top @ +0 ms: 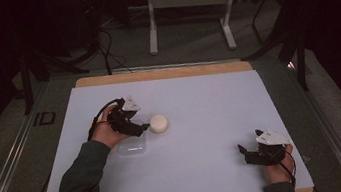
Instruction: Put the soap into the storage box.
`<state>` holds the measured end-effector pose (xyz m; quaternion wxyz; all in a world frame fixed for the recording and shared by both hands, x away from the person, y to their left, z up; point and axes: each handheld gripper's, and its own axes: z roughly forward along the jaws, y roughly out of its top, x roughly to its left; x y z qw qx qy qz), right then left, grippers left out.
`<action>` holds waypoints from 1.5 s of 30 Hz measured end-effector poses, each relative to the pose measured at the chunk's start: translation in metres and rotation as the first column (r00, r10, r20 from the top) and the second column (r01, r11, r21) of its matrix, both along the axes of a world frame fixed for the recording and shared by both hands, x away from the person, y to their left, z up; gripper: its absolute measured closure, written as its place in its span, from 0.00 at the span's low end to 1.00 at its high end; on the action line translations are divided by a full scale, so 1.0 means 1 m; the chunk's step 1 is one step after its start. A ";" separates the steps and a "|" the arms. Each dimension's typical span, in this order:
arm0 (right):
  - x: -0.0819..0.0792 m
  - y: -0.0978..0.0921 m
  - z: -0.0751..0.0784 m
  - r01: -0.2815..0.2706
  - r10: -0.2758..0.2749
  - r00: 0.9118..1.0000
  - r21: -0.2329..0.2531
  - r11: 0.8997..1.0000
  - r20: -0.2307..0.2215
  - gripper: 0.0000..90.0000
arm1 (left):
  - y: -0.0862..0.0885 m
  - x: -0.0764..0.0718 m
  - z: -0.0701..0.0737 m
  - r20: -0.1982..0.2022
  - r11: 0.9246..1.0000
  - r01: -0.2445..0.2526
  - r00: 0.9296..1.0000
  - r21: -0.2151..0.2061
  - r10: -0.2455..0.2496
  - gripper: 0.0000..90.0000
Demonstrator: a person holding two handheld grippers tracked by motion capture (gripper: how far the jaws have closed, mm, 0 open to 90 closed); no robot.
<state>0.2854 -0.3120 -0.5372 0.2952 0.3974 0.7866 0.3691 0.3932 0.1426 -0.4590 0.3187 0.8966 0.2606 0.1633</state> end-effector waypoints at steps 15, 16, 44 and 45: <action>0.000 0.000 0.000 0.000 0.000 1.000 0.000 1.000 0.002 0.16 | -0.014 0.015 -0.010 -0.096 0.999 0.028 0.995 0.037 -0.025 0.24; 0.000 0.000 0.000 0.000 0.000 1.000 0.000 1.000 0.001 0.16 | -0.016 0.016 -0.011 -0.100 0.999 0.030 0.995 0.040 -0.025 0.23; 0.000 0.000 0.000 -0.001 0.001 1.000 0.000 1.000 0.003 0.16 | -0.055 0.045 -0.029 -0.207 0.984 0.086 0.977 0.156 -0.053 0.17; 0.000 0.000 0.000 -0.001 0.001 1.000 0.000 1.000 0.003 0.16 | -0.056 0.046 -0.030 -0.214 0.983 0.090 0.975 0.159 -0.054 0.17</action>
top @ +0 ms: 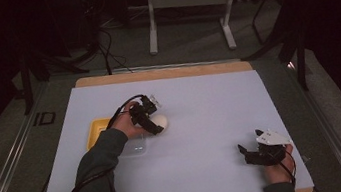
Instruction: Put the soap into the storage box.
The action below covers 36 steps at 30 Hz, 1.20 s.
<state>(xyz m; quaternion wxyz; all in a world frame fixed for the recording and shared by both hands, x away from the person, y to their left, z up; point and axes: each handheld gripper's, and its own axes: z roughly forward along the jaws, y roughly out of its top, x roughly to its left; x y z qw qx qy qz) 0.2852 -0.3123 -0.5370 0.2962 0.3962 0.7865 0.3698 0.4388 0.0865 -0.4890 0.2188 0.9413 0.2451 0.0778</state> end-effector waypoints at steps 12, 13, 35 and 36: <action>0.000 0.000 0.000 -0.002 0.002 1.000 0.001 1.000 -0.002 0.16 | -0.013 0.006 -0.012 -0.041 0.996 0.029 0.999 0.084 -0.026 0.17; 0.000 0.000 0.000 -0.002 0.002 1.000 0.001 1.000 -0.002 0.16 | -0.014 0.007 -0.013 -0.045 0.996 0.029 0.999 0.084 -0.026 0.17; 0.000 0.001 0.000 -0.006 0.006 1.000 -0.005 1.000 -0.003 0.16 | -0.023 0.014 -0.019 -0.088 0.989 0.058 0.995 0.135 -0.047 0.22; 0.000 0.001 0.000 -0.007 0.007 1.000 -0.005 1.000 -0.004 0.16 | -0.024 0.014 -0.019 -0.093 0.989 0.056 0.995 0.135 -0.044 0.22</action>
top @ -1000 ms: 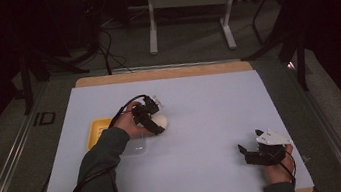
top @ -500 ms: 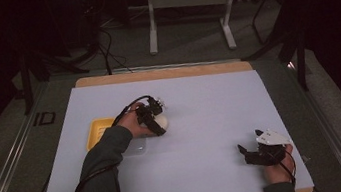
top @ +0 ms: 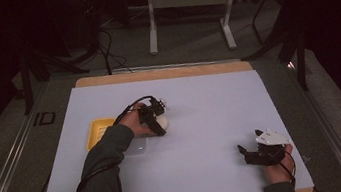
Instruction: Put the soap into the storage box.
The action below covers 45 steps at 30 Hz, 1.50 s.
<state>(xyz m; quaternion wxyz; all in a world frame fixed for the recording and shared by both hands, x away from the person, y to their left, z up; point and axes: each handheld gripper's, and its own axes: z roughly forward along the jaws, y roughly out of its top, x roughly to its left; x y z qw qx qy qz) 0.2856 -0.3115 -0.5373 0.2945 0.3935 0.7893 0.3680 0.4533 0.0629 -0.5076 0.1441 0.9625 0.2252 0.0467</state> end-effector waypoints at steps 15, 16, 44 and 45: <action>0.000 0.000 0.000 0.003 -0.003 1.000 0.001 1.000 0.002 0.16 | -0.002 0.001 0.001 -0.023 1.000 -0.006 1.000 0.003 0.006 0.28; 0.000 0.000 0.000 0.003 -0.003 1.000 0.001 1.000 0.003 0.16 | -0.002 0.001 0.001 -0.023 1.000 -0.005 1.000 0.003 0.005 0.28; -0.001 0.000 0.000 0.008 -0.008 1.000 0.004 1.000 0.009 0.16 | 0.000 -0.011 0.017 -0.017 0.999 0.050 0.999 0.018 -0.049 0.28; -0.001 0.000 0.000 0.008 -0.008 1.000 0.004 1.000 0.009 0.16 | 0.001 -0.012 0.019 -0.014 0.999 0.049 0.999 0.017 -0.049 0.28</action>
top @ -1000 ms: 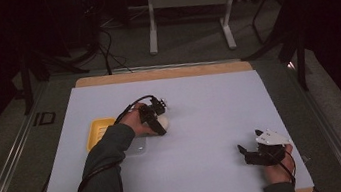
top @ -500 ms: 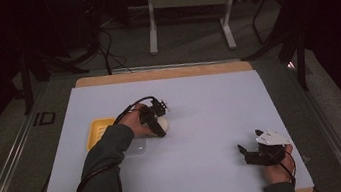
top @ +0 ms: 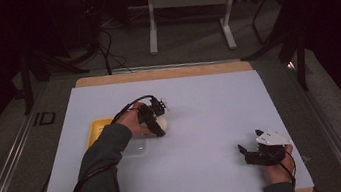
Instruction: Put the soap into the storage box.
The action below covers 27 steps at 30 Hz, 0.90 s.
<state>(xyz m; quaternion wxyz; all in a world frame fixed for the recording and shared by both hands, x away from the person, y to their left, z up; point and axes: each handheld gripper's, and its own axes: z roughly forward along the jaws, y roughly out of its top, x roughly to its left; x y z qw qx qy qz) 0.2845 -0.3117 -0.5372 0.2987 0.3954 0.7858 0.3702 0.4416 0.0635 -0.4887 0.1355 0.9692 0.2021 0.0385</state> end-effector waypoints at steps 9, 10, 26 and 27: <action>0.000 0.000 0.000 0.001 -0.001 1.000 0.000 1.000 0.002 0.16 | 0.005 -0.004 0.009 -0.003 1.000 0.003 1.000 -0.002 -0.003 0.28; 0.000 0.000 0.000 0.001 -0.001 1.000 0.000 1.000 0.003 0.16 | 0.006 -0.004 0.010 0.000 1.000 0.005 1.000 0.000 -0.005 0.28; -0.001 -0.002 0.001 0.002 -0.002 1.000 0.011 1.000 0.011 0.16 | 0.029 -0.011 0.030 0.034 1.000 -0.018 0.999 -0.002 0.018 0.28; -0.001 -0.002 0.001 0.002 -0.002 1.000 0.012 1.000 0.011 0.16 | 0.030 -0.011 0.031 0.034 1.000 -0.019 0.999 -0.002 0.019 0.28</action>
